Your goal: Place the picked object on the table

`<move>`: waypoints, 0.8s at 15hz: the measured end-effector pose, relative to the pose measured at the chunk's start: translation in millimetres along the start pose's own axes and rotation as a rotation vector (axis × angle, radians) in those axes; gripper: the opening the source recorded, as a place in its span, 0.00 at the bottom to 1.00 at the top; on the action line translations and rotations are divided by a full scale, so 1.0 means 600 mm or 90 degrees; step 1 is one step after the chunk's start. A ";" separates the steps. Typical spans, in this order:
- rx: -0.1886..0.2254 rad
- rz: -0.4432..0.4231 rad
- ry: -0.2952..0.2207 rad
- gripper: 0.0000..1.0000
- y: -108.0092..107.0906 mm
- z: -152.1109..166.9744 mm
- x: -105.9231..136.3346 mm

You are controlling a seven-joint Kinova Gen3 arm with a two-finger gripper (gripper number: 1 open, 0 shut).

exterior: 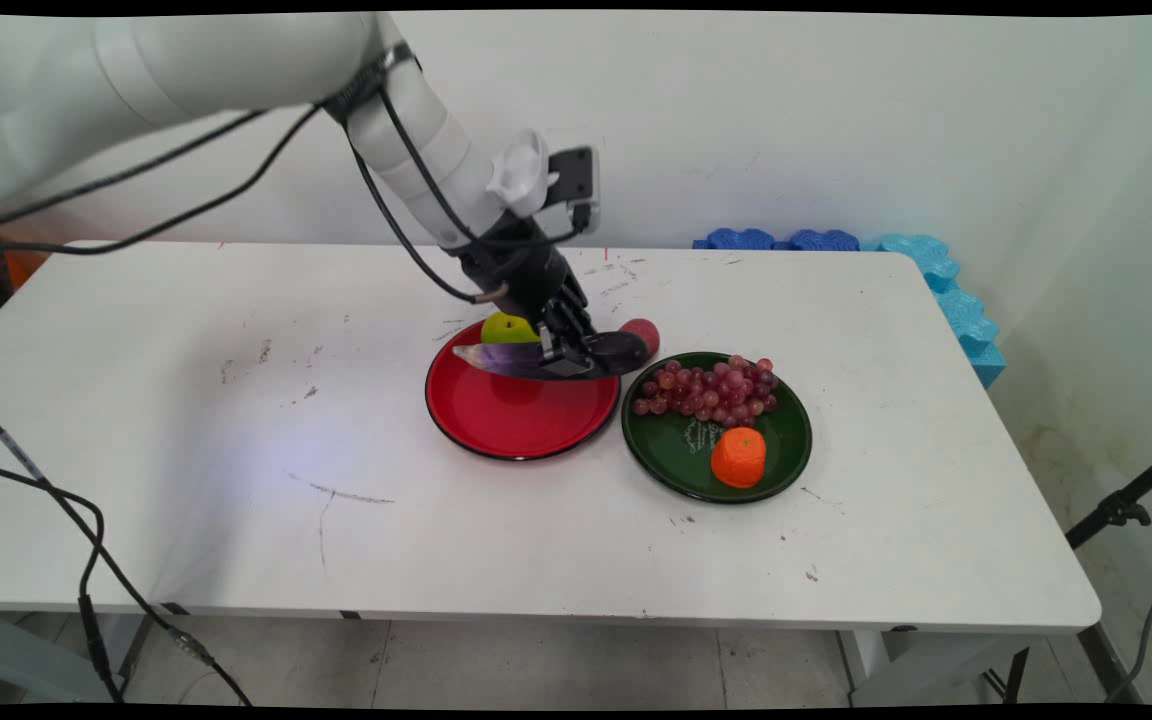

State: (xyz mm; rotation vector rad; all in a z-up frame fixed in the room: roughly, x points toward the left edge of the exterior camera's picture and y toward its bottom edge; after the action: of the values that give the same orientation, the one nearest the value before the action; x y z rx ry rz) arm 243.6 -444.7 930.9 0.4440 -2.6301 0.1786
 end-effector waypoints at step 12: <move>-0.056 -0.065 0.015 0.00 0.157 0.026 0.040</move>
State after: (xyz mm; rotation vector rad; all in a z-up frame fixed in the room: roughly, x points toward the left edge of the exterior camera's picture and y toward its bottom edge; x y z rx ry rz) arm 184.9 -365.8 923.3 0.5411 -2.5724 0.0339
